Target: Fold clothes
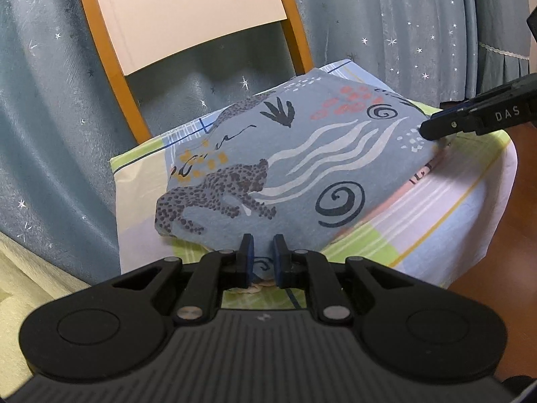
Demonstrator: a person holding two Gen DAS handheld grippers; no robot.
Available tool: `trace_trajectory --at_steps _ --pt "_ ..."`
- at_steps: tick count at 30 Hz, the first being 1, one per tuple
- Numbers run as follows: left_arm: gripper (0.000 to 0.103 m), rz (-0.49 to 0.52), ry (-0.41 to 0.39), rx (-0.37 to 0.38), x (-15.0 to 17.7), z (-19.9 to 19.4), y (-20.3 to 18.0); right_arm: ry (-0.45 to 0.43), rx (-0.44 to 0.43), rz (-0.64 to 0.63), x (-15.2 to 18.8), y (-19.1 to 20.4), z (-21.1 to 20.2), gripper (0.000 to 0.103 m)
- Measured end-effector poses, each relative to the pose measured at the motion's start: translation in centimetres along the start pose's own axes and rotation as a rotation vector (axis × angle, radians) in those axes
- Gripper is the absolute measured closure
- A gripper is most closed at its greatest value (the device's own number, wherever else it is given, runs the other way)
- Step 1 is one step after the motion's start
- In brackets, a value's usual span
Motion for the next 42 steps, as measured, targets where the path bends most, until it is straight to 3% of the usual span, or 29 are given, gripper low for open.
trace_trajectory --at_steps 9,12,14,18,22,28,31,36,42 --pt "0.09 -0.066 0.025 -0.035 0.1 -1.4 0.1 0.014 0.039 -0.007 0.0 0.6 -0.5 0.064" --pt "0.073 -0.118 0.04 -0.053 0.1 -1.8 0.0 0.001 0.042 0.017 0.6 1.1 -1.4 0.059" --pt "0.071 -0.135 0.053 -0.054 0.2 -1.9 -0.3 -0.007 0.038 0.042 1.2 1.4 -2.0 0.056" --pt "0.058 -0.147 0.071 -0.05 0.6 -1.8 -0.6 0.003 0.047 0.071 2.6 1.9 -2.7 0.046" --pt "0.033 -0.161 0.077 -0.046 0.9 -1.8 -1.0 0.01 0.082 0.068 3.6 2.3 -3.0 0.024" --pt "0.006 -0.177 0.086 -0.05 0.8 -1.7 -1.0 0.024 0.135 0.055 3.9 2.5 -2.9 0.012" --pt "0.001 -0.22 0.068 -0.044 0.6 -1.8 -0.8 0.033 0.155 0.046 3.8 2.6 -2.7 0.008" --pt "0.001 -0.285 0.059 -0.05 0.4 -1.8 -0.4 0.041 0.161 0.047 4.0 2.8 -2.6 0.005" --pt "0.001 -0.28 0.064 -0.049 0.5 -1.9 -0.4 0.056 0.174 0.062 3.9 3.0 -2.9 0.002"
Point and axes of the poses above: each gripper's, at about its wrist camera, not at the fingertips, and z roughly the way its jaws point, y to its left, x to its underside, the point moved 3 cm from there along z, roughly the way its jaws point
